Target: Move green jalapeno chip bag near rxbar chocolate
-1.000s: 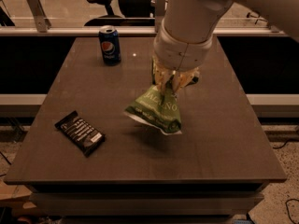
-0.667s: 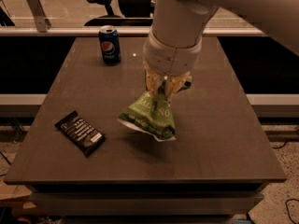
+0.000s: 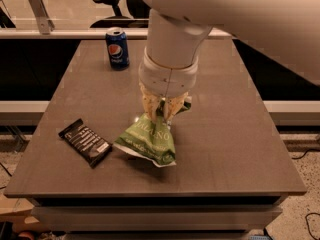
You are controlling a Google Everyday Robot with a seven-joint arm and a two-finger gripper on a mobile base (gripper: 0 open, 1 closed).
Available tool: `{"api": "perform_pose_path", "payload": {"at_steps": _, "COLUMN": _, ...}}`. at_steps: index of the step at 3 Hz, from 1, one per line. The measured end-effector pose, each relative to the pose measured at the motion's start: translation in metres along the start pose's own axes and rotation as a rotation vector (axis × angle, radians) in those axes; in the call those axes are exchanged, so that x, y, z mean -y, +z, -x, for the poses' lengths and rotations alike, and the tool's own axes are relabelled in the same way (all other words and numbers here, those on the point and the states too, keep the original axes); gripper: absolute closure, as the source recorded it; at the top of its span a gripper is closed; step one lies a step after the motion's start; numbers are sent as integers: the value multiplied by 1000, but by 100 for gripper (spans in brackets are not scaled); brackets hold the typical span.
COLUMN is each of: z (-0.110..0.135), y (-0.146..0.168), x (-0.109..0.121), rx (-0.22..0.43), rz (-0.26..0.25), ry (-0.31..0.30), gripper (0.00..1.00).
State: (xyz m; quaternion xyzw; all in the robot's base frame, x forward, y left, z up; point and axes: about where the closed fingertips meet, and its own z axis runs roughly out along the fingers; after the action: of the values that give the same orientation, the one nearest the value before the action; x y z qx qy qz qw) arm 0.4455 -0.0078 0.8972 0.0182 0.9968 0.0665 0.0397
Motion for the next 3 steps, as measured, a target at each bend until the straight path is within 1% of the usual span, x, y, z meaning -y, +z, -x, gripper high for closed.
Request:
{"api": "perform_pose_path", "payload": {"at_steps": 1, "z": -10, "y": 10, "x": -8, "rx": -21, "rz": 2, "ry": -2, "gripper": 100}}
{"api": "perform_pose_path", "payload": {"at_steps": 3, "z": -29, "y": 24, "x": -12, "rx": -67, "rz": -14, "ry": 29, "gripper": 100}}
